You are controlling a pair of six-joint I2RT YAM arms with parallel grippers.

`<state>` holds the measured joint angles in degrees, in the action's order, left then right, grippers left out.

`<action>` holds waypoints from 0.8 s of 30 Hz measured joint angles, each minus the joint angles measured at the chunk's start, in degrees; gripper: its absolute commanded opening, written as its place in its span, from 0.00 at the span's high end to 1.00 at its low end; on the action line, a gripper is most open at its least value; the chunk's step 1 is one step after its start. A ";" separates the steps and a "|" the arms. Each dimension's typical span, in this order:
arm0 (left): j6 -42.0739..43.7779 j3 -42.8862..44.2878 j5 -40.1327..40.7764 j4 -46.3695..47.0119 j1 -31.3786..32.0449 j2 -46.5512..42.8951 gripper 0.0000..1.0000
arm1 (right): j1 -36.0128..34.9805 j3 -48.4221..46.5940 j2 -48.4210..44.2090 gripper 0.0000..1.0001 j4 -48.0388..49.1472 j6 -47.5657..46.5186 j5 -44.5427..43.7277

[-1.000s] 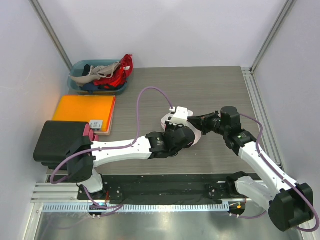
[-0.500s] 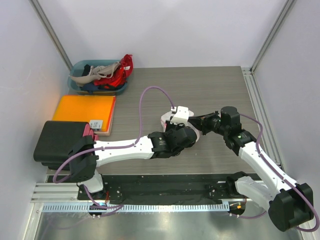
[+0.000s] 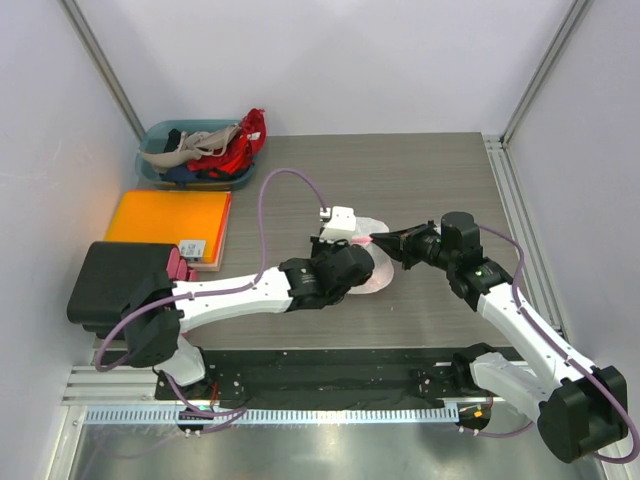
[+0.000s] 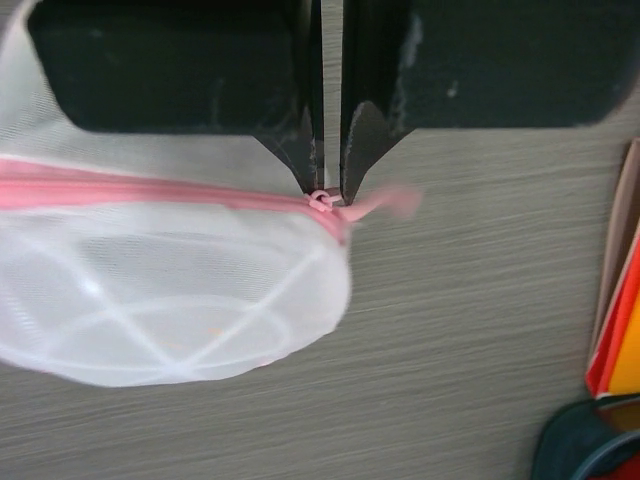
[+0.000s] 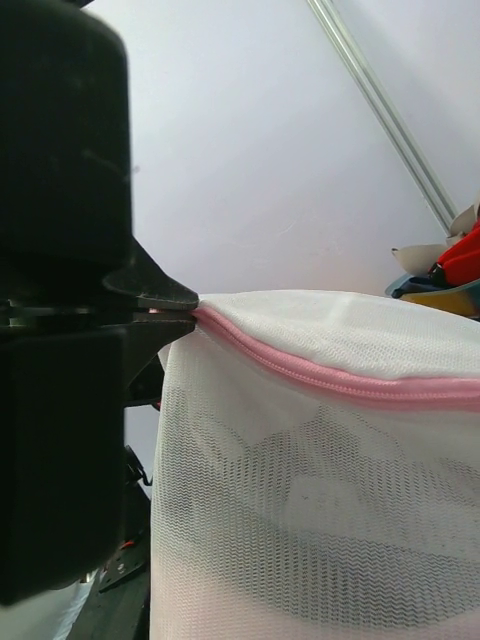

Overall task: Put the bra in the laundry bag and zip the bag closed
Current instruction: Zip the zipper on the laundry bag.

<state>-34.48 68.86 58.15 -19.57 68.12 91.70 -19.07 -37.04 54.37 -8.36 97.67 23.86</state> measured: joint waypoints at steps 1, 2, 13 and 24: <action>-0.04 -1.38 -0.17 -0.09 -0.79 -1.07 1.00 | 0.00 0.00 0.00 0.99 0.15 -0.04 0.20; -0.04 -2.73 -0.50 -0.13 -1.66 -2.19 1.00 | 0.00 0.00 0.00 0.99 0.44 -0.07 0.50; 4.11 -15.76 -8.41 7.72 -4.94 -14.49 1.00 | -0.59 0.09 3.91 0.99 6.93 -3.04 6.25; 4.94 -19.15 -19.54 5.29 -7.41 -31.61 0.02 | 0.17 -5.38 21.49 0.68 16.59 -28.68 14.56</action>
<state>-29.54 49.71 38.61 -14.28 60.71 60.10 -18.90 -42.41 75.85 8.23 68.99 38.41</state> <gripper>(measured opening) 0.869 0.114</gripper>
